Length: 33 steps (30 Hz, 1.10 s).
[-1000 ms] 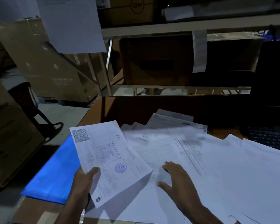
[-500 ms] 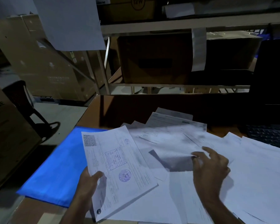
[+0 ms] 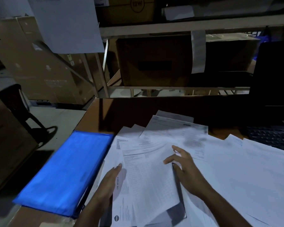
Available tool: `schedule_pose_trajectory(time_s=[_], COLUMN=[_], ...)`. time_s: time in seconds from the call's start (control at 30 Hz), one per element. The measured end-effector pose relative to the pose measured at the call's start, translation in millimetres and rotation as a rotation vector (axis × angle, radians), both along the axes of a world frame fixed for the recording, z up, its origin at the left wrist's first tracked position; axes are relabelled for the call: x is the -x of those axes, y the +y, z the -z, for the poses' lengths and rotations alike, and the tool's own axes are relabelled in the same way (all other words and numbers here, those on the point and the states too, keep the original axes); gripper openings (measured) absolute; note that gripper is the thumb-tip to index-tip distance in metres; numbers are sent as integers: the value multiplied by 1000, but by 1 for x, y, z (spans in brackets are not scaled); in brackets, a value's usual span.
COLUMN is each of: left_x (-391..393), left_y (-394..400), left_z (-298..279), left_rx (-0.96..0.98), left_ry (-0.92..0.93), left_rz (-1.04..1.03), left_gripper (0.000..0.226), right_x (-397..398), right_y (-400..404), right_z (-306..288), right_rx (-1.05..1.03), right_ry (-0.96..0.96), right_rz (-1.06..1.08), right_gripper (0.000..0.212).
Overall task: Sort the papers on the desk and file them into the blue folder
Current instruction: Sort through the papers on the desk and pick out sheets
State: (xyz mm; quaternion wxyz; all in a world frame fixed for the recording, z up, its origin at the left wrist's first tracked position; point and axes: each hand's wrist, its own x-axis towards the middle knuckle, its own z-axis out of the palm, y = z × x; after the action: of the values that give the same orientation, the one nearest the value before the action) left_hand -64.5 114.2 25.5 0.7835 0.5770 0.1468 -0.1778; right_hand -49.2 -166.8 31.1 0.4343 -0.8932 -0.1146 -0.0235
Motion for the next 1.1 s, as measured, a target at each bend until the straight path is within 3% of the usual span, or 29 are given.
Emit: schedule_pose_trajectory(time_s=[0.07, 0.13, 0.23, 0.33, 0.5, 0.77, 0.87, 0.93, 1.1], left_x=[-1, 0, 3, 6, 12, 14, 12, 10, 10], left_y=[-2, 1, 4, 5, 7, 7, 9, 9, 11], left_z=[2, 10, 13, 15, 13, 10, 15, 18, 16], left_rx=[-143, -285, -330, -251, 11, 45, -36, -76, -92], left_ry=[-98, -165, -159, -163, -160, -163, -198, -216, -237], left_rz=[52, 65, -18, -93, -207, -159, -130, -121, -92], left_gripper=[36, 41, 40, 33, 34, 35, 36, 37, 37], right_x=[3, 9, 12, 6, 3, 15, -5, -23, -51], right_y=[10, 19, 28, 28, 27, 49, 33, 15, -23], right_z=[11, 17, 16, 4, 4, 5, 17, 22, 29], right_rx=[-46, -68, -177, -214, -138, -134, -10, 87, 460], right_ry=[65, 106, 136, 189, 281, 200, -72, -219, -24], right_rz=[-8, -3, 93, 222, 165, 49, 204, 317, 412], right_gripper=[37, 27, 31, 42, 76, 39, 17, 25, 69])
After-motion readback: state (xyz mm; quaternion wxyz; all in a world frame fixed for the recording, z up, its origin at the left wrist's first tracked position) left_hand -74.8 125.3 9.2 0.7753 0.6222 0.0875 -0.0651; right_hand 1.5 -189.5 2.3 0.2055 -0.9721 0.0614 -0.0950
